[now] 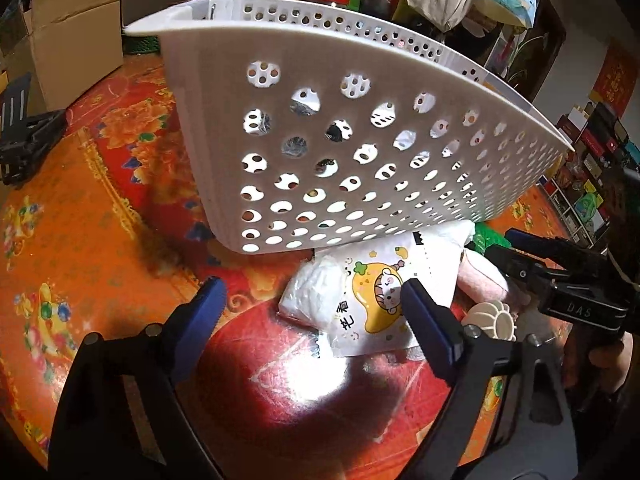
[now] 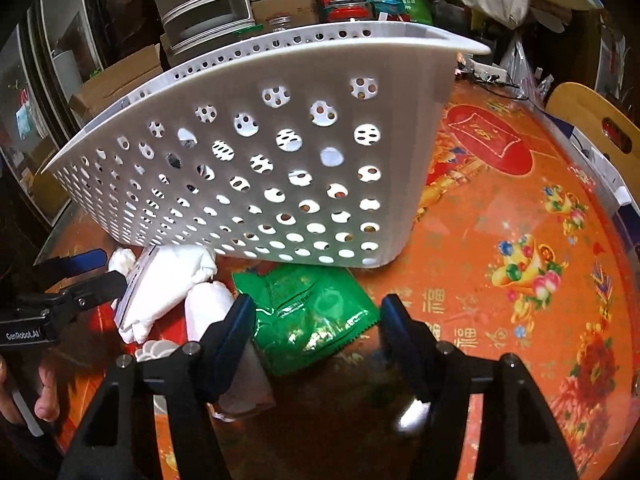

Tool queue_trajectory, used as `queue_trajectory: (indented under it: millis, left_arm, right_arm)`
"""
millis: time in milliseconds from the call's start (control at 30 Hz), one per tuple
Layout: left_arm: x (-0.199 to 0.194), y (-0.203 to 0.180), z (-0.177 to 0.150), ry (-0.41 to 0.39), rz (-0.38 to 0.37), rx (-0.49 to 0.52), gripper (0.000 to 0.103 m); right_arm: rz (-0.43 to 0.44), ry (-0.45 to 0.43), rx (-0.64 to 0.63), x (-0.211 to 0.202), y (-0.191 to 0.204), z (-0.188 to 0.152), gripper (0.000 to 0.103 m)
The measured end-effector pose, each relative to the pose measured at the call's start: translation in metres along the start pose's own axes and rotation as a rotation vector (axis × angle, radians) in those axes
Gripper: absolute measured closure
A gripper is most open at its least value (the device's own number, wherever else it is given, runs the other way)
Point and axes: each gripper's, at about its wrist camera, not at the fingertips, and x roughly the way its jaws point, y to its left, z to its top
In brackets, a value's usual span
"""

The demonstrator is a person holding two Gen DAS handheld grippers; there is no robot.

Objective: Organize soft objects
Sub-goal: 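Grasp the white round bundle with the left tool while the right tool grasps the green foil packet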

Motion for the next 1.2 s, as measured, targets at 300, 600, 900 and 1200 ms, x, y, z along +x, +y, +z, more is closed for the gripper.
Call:
queue_trajectory:
  millis: [300,600,900,1200]
  left_arm:
    - [0.005,-0.018,-0.003,-0.004,0.013,0.063,0.076]
    - [0.001,-0.008,-0.007,-0.016,0.013,0.039,0.077]
    - [-0.001,0.007,-0.009,-0.017,0.000,0.019,0.077]
    - [-0.014,0.010,-0.010,-0.061,-0.002,0.014,0.077]
  right_arm:
    - [-0.012,-0.007,-0.071,-0.006,0.004,-0.013,0.050]
    - [0.003,-0.007,-0.118,-0.012,0.007,-0.019,0.064]
    - [-0.006,-0.004,-0.103,-0.020,0.005,-0.021,0.101]
    - [0.010,-0.051,-0.065,-0.044,-0.001,-0.033,0.102]
